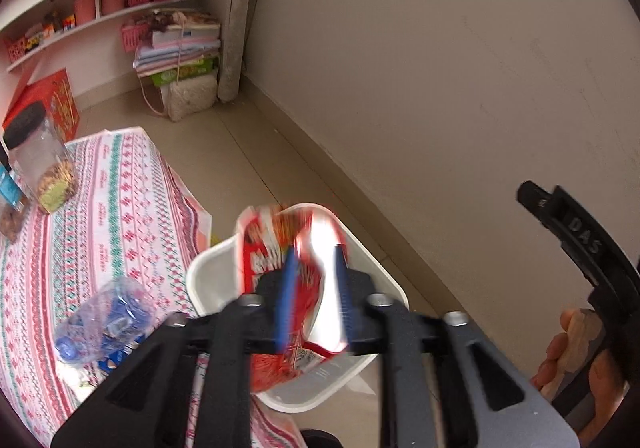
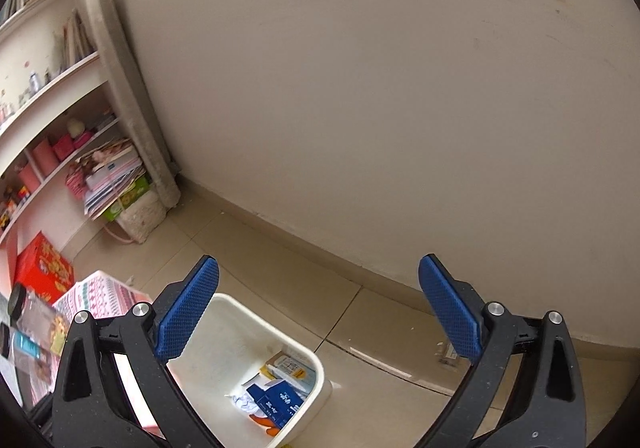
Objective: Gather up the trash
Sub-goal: 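Carry the red wrapper over the bin with the left tool and open it, then move both tools back over the table toward the plastic bag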
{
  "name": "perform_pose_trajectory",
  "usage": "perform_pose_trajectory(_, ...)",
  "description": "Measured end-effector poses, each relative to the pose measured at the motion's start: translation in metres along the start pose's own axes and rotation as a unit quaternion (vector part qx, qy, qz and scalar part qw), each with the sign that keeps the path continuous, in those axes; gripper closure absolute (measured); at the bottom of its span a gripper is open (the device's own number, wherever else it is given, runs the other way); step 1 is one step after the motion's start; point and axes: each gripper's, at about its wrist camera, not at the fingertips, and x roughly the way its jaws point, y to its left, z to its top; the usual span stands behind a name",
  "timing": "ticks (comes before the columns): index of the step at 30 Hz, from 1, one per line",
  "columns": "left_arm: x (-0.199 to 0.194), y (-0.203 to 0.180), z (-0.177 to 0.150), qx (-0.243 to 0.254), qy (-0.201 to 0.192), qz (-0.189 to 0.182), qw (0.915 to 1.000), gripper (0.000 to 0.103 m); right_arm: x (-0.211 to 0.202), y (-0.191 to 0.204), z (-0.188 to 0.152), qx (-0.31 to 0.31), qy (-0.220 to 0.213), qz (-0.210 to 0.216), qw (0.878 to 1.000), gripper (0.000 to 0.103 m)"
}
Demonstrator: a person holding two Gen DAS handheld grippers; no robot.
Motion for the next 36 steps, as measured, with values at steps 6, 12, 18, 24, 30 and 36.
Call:
perform_pose_trajectory(6,0.0,0.001,-0.005,0.002,0.001,0.01,0.9999,0.062,-0.002,-0.001,-0.002,0.0,-0.002,-0.001,1.0,0.007)
perform_pose_trajectory(12,-0.009,0.009,-0.011,0.021,-0.016,0.058,0.998,0.052,-0.009,0.02,-0.011,-0.034,-0.005,0.009,0.999,0.007)
perform_pose_trajectory(18,-0.026,0.033,-0.02,0.033,-0.041,0.117,0.9917,0.028,-0.015,0.049,-0.023,-0.076,-0.001,0.03,0.997,0.007)
perform_pose_trajectory(24,-0.033,0.072,-0.03,0.021,-0.031,0.155,0.9872,0.02,-0.018,0.08,-0.038,-0.116,0.011,0.053,0.992,0.007)
perform_pose_trajectory(30,-0.036,0.11,-0.04,0.009,-0.007,0.18,0.9836,0.02,-0.019,0.117,-0.057,-0.163,0.023,0.068,0.984,0.007)
perform_pose_trajectory(36,-0.031,0.138,-0.044,0.026,0.029,0.192,0.9806,0.019,-0.02,0.14,-0.07,-0.185,0.036,0.079,0.979,0.007)
